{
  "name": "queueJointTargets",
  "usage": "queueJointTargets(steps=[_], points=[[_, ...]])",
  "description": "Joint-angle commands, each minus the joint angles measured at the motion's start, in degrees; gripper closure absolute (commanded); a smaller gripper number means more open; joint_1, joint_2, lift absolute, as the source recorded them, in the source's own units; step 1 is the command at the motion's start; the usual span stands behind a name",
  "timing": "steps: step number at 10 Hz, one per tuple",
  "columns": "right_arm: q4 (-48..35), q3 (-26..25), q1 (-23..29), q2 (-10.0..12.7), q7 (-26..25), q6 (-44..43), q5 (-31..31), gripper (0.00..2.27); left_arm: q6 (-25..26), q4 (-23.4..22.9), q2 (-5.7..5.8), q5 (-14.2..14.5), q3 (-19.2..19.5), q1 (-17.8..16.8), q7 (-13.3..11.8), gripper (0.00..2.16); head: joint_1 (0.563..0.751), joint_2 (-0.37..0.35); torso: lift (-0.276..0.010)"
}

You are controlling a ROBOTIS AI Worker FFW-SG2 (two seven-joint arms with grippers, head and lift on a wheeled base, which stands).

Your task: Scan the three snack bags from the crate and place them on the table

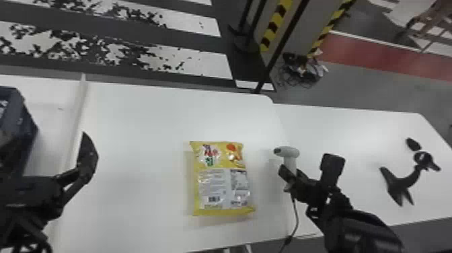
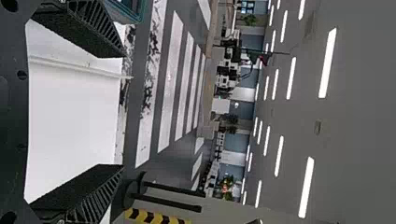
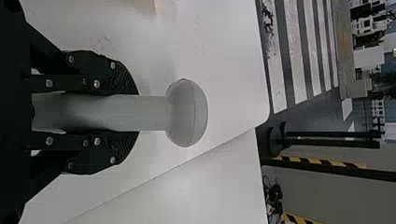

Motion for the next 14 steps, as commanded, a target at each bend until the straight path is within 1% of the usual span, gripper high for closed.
queueJointTargets(steps=[1,2,3,4,5,6,7,8,9,10,11,12,13,14], points=[[4.3,0.5,-1.6,-1.3,1.5,-3.1,0.3,1.81,0.0,0.6,-0.02,-0.2,-0.5,-0.4,0.0,0.02,0.695,-0.35,-0.062],[7.3,1.2,-2.9,-2.4,3.0,-3.3,0.8,1.54,-0.2,1.0,-0.1,-0.3,-0.7,-0.6,0.0,0.02,0.695,-0.35,-0.062],[8.9,1.7,-3.6,-2.7,3.4,-4.7,1.7,1.34,-0.2,1.2,-0.1,-0.6,-1.2,-0.9,0.3,0.02,0.695,-0.35,-0.062],[9.5,1.9,-3.9,-3.0,3.5,-4.7,1.9,1.28,-0.2,1.2,-0.19,-0.6,-1.2,-0.9,0.4,0.02,0.695,-0.35,-0.062],[9.5,2.1,-3.9,-3.0,3.5,-5.3,2.0,0.52,-0.2,1.4,-0.19,-0.6,-1.3,-1.0,0.3,0.02,0.695,-0.35,-0.062],[7.9,2.2,-2.7,-2.9,3.8,-7.9,1.6,0.0,0.0,1.5,-0.19,-0.6,-1.5,-1.3,0.4,0.02,0.695,-0.35,-0.062],[2.8,1.9,0.1,-2.8,3.7,-7.9,0.4,0.0,-0.2,1.5,-0.19,-0.6,-1.5,-1.3,0.4,0.02,0.695,-0.35,-0.062],[-2.2,0.9,3.0,-2.5,3.8,-7.4,-4.1,0.05,0.0,1.4,-0.1,-0.6,-1.5,-1.5,0.4,0.02,0.695,-0.35,-0.062],[-7.2,-0.6,5.2,-2.4,5.2,-3.1,-8.1,0.06,0.2,1.3,-0.1,-0.6,-1.4,-1.6,0.4,0.02,0.695,-0.35,-0.062],[-10.7,-2.4,6.1,-2.1,7.6,2.0,-12.2,0.08,1.2,1.2,-0.1,-0.7,-1.5,-1.9,0.4,0.02,0.695,-0.35,-0.062],[-11.9,-5.2,5.5,-1.8,11.5,11.4,-17.6,0.09,1.4,1.2,-0.02,-0.8,-1.7,-1.9,0.4,0.02,0.695,-0.35,-0.062],[-11.8,-8.2,3.8,-1.8,15.2,23.6,-23.1,0.09,1.4,1.2,0.07,-0.8,-1.6,-1.9,0.4,0.02,0.695,-0.349,-0.062],[-11.7,-9.1,2.2,-1.8,19.1,33.6,-25.4,0.09,1.4,1.1,0.07,-0.6,-1.5,-2.0,0.4,0.02,0.695,-0.339,-0.062],[-11.8,-8.4,1.9,-1.8,21.6,35.5,-25.3,0.09,1.4,1.1,-0.02,-0.7,-1.6,-2.0,0.4,0.02,0.695,-0.31,-0.062]])
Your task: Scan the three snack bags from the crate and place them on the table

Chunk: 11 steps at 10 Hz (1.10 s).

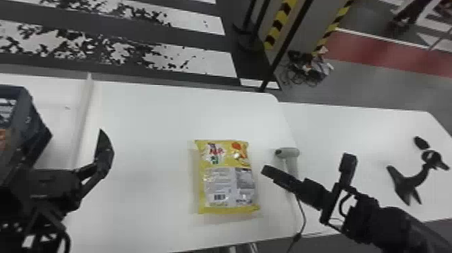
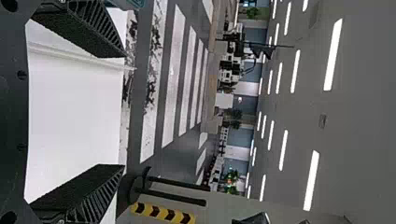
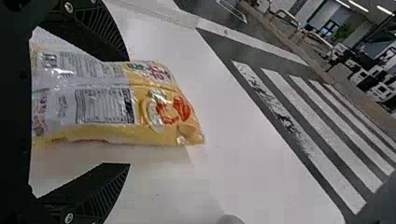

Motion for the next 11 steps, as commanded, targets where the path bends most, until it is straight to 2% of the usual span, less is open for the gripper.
queueJointTargets(steps=[1,2,4,5,6,8,11], points=[[0.1,1.1,-0.4,0.0,0.9,1.9,-0.1,0.09,0.0,0.0,-0.06,-0.1,-0.4,0.0,0.0,0.02,0.695,-0.275,-0.062],[0.4,2.5,-0.5,0.0,0.9,0.5,1.1,0.09,0.0,-0.1,0.02,-0.2,-0.4,0.1,0.0,0.02,0.695,-0.265,-0.062],[3.2,6.1,-0.7,0.0,1.2,-8.6,5.5,0.09,0.0,-0.5,0.11,-0.2,-0.4,0.6,0.0,0.02,0.695,-0.251,-0.062],[5.3,8.2,-1.4,0.0,2.6,-15.5,9.5,0.09,-0.2,-0.5,0.11,-0.2,-0.4,0.7,0.0,0.02,0.695,-0.25,-0.062],[9.1,9.1,-3.5,0.0,4.9,-18.7,12.1,0.09,-0.2,-0.4,0.11,-0.4,-0.5,0.9,0.0,0.02,0.695,-0.248,-0.062],[13.3,10.2,-5.4,-0.1,5.2,-20.2,14.2,0.09,-0.2,-0.5,0.11,-0.6,-0.6,1.1,0.1,0.02,0.695,-0.247,-0.062],[14.9,12.3,-5.9,-0.4,6.0,-18.8,14.4,0.09,-0.2,-0.5,0.02,-0.6,-0.7,1.0,0.0,0.02,0.695,-0.244,-0.062]])
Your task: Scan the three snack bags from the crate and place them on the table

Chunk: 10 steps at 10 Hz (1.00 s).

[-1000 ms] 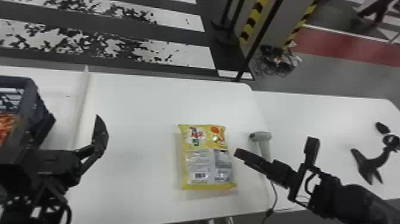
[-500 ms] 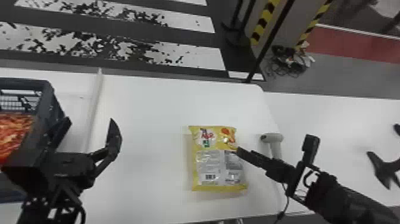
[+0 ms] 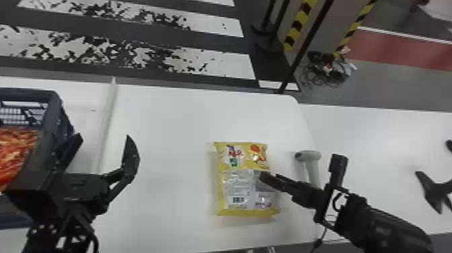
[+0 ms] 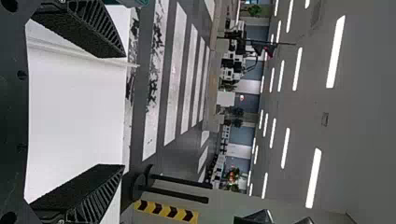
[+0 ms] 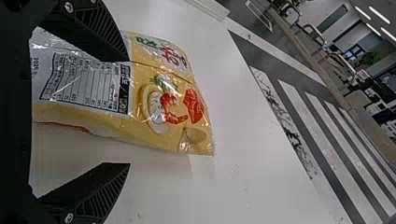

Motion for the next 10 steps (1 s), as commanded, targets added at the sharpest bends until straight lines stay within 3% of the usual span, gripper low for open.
queueJointTargets(steps=[1,2,3,4,7,8,10], points=[[0.9,0.9,-0.7,-0.2,1.6,1.3,0.7,0.38,0.0,0.0,-0.01,-0.1,-0.2,-0.1,0.0,0.02,0.695,-0.234,-0.062],[2.0,1.7,-1.8,-0.5,2.8,3.2,1.2,1.33,0.0,0.1,0.08,-0.1,-0.2,-0.1,0.0,0.02,0.695,-0.23,-0.062],[2.3,2.1,-2.5,-0.8,3.5,5.1,1.4,2.13,0.0,0.1,0.16,-0.1,-0.2,-0.1,0.0,0.02,0.695,-0.219,-0.062],[2.3,2.1,-2.7,-0.8,4.8,5.1,1.4,2.24,0.0,0.0,0.16,0.0,-0.1,-0.1,0.0,0.02,0.695,-0.212,-0.062],[-1.0,0.6,-0.9,-0.8,5.5,7.2,-0.7,2.24,-0.2,0.0,0.16,0.0,-0.2,-0.1,0.0,0.02,0.695,-0.204,-0.062],[-4.4,-1.6,0.5,-0.7,5.4,8.5,-3.4,2.24,-0.2,-0.1,0.16,-0.1,-0.3,-0.1,0.1,0.02,0.695,-0.206,-0.062],[-9.7,-10.8,1.3,1.4,4.9,9.7,-12.1,2.24,-0.2,-0.1,0.16,-0.1,-0.5,0.3,0.1,0.02,0.695,-0.222,-0.062]])
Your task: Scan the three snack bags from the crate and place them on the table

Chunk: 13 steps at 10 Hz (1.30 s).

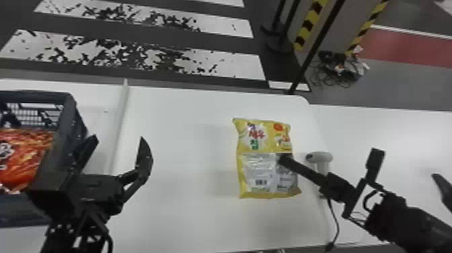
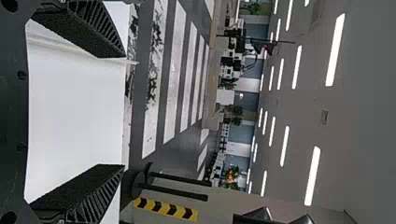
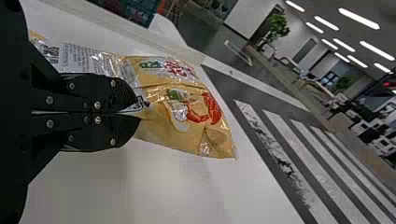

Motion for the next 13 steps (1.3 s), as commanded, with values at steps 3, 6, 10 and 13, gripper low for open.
queueJointTargets(steps=[3,6,10,13], points=[[-2.2,-13.8,-2.8,3.1,-6.7,-7.0,-11.1,2.24,0.0,0.0,0.01,-0.4,-0.1,0.6,0.4,0.02,0.695,-0.305,-0.062],[4.6,-16.3,-6.1,2.1,-21.6,-20.7,-10.4,2.24,0.2,-0.1,0.01,-1.1,-0.5,0.6,0.4,0.02,0.695,-0.35,-0.062],[15.6,-14.3,-7.5,-0.4,-36.5,-39.7,-6.8,2.24,1.1,0.2,-0.08,-1.2,-1.4,-0.4,0.4,0.02,0.695,-0.35,-0.062],[26.6,-12.1,-10.9,-3.0,-45.4,-42.2,-6.2,2.24,1.1,0.6,0.1,-1.4,-1.6,-0.5,0.4,0.02,0.695,-0.35,-0.062]])
